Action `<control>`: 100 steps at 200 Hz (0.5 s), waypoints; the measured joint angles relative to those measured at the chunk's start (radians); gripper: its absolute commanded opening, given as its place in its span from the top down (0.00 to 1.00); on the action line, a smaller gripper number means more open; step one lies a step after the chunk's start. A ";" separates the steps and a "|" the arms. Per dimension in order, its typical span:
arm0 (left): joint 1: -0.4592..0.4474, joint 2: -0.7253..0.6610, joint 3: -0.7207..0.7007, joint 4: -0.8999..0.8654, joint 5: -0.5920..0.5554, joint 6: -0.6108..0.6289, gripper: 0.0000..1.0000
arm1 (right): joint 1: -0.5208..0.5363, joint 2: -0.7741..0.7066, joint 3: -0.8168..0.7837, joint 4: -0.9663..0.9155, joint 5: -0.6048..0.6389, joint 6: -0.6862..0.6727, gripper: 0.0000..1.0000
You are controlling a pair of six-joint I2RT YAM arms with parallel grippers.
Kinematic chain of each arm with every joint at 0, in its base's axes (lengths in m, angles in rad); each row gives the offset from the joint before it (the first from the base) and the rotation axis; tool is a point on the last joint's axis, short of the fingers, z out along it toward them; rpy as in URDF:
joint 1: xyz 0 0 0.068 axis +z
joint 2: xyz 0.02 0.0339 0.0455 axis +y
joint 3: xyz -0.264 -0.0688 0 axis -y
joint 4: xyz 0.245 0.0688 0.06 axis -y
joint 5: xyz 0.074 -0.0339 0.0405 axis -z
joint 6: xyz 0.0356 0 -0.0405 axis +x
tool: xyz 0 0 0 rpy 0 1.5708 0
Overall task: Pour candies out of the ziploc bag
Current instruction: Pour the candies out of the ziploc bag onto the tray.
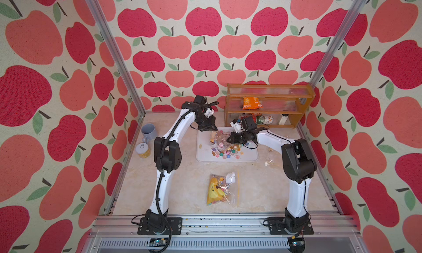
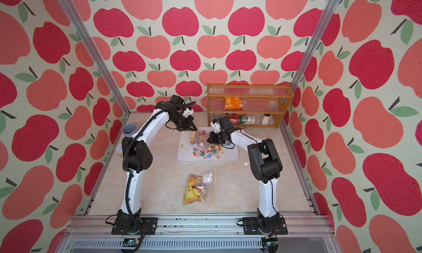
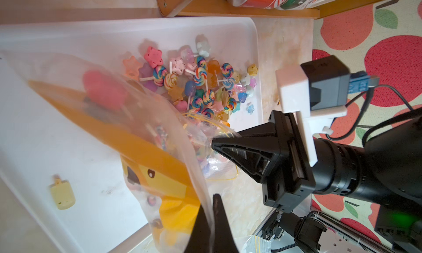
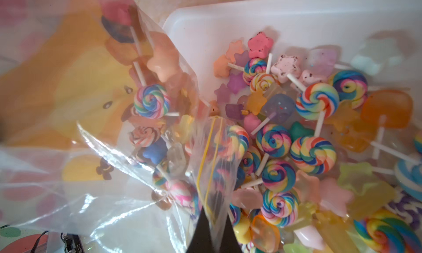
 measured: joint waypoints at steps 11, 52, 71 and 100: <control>-0.004 0.000 -0.001 0.005 0.002 -0.004 1.00 | -0.005 0.000 -0.009 0.007 0.000 0.000 1.00; -0.009 -0.001 0.014 0.014 0.016 -0.015 1.00 | -0.045 -0.014 -0.050 0.045 -0.010 0.009 1.00; -0.011 -0.001 0.042 0.015 0.024 -0.026 1.00 | -0.063 -0.024 -0.063 0.060 -0.019 0.015 1.00; -0.011 -0.001 0.087 0.013 0.030 -0.034 1.00 | -0.070 -0.024 -0.066 0.079 -0.030 0.027 1.00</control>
